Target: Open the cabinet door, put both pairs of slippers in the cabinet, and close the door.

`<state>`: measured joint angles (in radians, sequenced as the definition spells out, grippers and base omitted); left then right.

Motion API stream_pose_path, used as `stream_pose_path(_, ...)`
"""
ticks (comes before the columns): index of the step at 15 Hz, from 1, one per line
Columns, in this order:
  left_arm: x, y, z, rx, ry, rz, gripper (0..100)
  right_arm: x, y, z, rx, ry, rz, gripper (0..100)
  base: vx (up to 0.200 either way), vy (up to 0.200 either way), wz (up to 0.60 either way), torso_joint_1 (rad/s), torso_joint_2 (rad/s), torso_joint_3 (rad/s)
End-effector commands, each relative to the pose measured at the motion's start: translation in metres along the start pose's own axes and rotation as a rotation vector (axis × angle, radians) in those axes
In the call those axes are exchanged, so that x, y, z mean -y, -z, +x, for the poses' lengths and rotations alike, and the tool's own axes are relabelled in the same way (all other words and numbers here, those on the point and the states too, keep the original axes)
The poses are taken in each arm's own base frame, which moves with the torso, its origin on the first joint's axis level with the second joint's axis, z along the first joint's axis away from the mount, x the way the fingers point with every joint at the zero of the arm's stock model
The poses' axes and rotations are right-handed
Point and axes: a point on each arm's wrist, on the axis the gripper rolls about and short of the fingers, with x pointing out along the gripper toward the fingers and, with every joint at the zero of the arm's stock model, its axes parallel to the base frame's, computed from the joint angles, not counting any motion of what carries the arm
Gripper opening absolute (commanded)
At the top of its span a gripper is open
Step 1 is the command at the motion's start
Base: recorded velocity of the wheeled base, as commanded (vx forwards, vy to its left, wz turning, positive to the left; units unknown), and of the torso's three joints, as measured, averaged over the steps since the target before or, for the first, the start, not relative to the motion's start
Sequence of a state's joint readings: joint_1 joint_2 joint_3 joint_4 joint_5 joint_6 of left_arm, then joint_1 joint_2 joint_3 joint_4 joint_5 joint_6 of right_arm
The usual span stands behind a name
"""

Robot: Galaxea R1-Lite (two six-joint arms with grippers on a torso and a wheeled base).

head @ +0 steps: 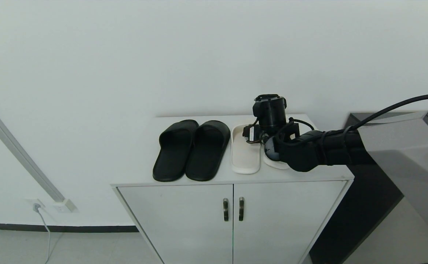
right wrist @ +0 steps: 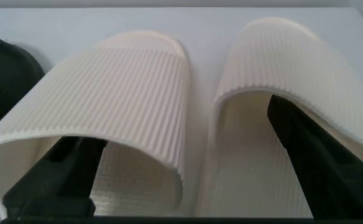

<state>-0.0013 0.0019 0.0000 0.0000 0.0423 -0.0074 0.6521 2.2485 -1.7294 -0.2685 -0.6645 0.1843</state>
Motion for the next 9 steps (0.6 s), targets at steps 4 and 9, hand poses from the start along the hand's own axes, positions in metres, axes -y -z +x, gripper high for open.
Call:
stream_pose_path(4, 0.000, 0.000, 0.000, -0.001, -0.002, 0.000, 0, 0.001, -0.005, 0.003, 0.015, 0.005, 0.010, 0, 0.000, 0.000, 0.00, 0.000, 0.00, 0.000)
stream_pose_path(9, 0.000, 0.000, 0.000, 0.000, -0.002, 0.000, 0, 0.005, -0.019, -0.008, 0.034, 0.000, 0.018, 0, 0.000, 0.000, 0.00, 0.000, 0.00, 0.000)
